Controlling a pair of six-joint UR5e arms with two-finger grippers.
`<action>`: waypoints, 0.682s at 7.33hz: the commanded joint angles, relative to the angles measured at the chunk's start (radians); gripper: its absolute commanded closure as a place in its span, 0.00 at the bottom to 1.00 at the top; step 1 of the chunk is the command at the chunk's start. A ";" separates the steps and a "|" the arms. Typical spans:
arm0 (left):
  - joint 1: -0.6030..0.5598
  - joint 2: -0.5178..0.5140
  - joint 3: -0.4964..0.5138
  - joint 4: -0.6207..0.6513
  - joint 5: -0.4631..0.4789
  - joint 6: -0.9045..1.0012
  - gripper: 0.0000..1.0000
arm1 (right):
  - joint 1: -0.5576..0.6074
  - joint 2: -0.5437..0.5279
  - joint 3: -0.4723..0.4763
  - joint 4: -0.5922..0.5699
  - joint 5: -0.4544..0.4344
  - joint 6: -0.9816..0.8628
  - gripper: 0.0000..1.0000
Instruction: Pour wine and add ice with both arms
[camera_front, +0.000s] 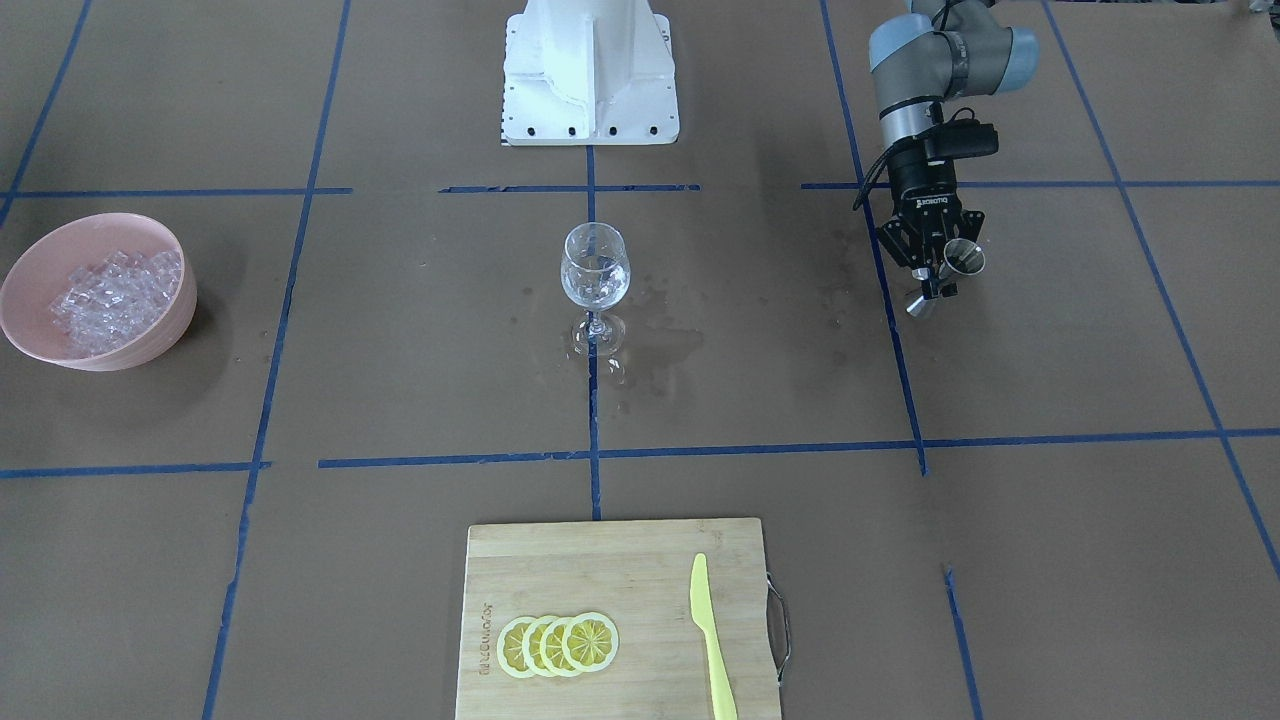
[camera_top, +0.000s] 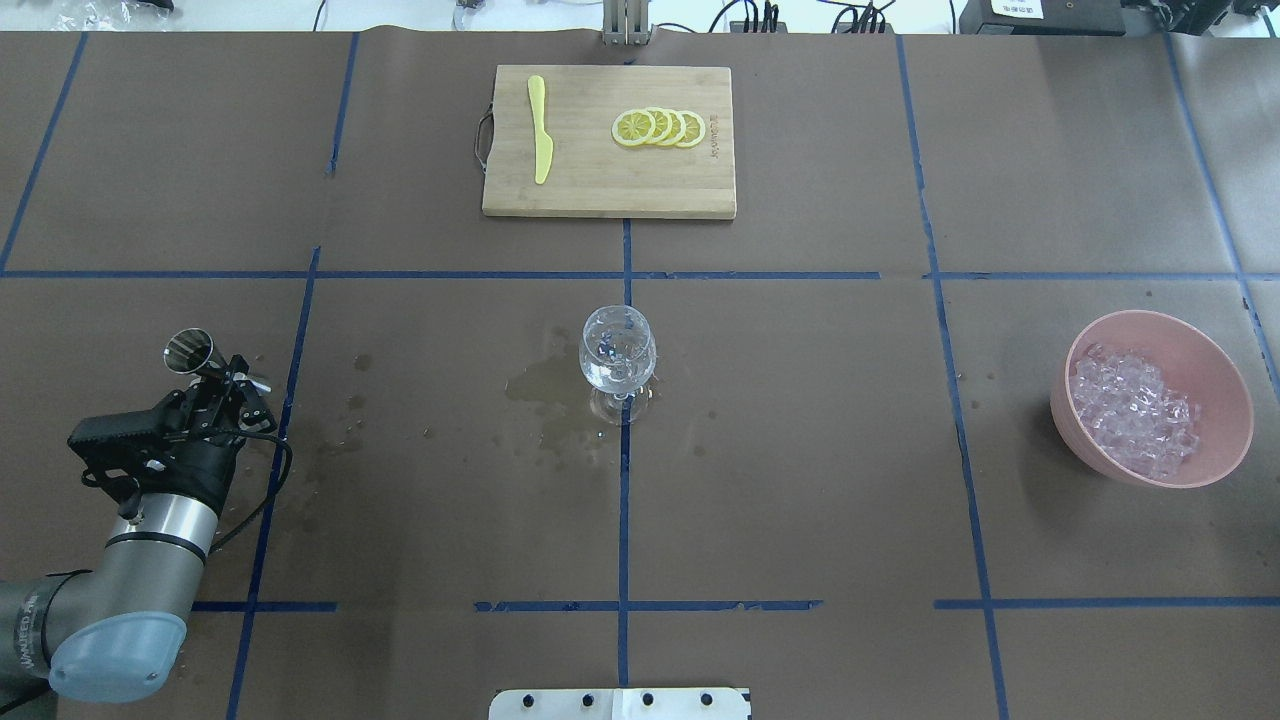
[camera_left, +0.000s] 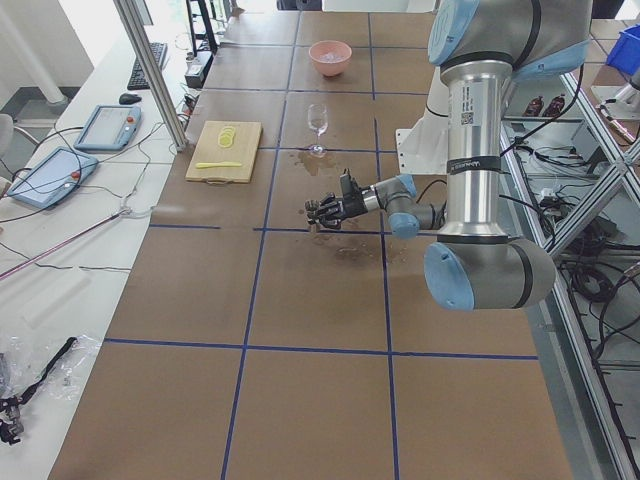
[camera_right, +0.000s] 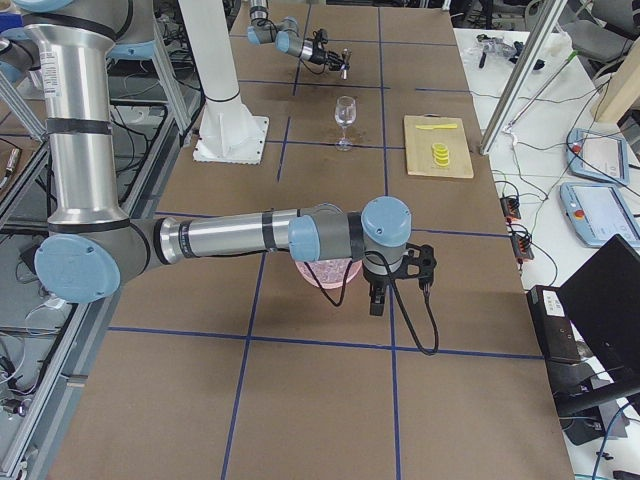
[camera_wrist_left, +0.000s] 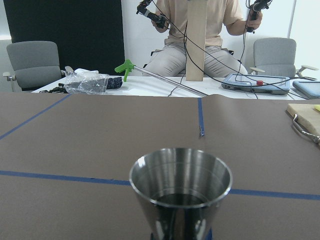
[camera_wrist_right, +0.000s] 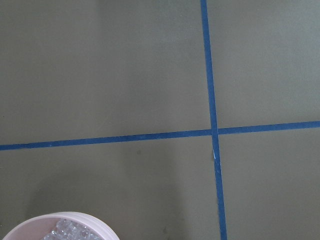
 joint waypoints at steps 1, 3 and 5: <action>-0.040 -0.023 -0.066 -0.003 -0.003 0.069 1.00 | 0.000 0.008 0.002 0.000 0.000 0.000 0.00; -0.063 -0.024 -0.108 -0.079 -0.007 0.163 1.00 | -0.008 0.013 0.002 -0.003 -0.001 0.000 0.00; -0.117 -0.047 -0.100 -0.285 -0.010 0.425 1.00 | -0.009 0.013 0.002 -0.001 -0.001 0.002 0.00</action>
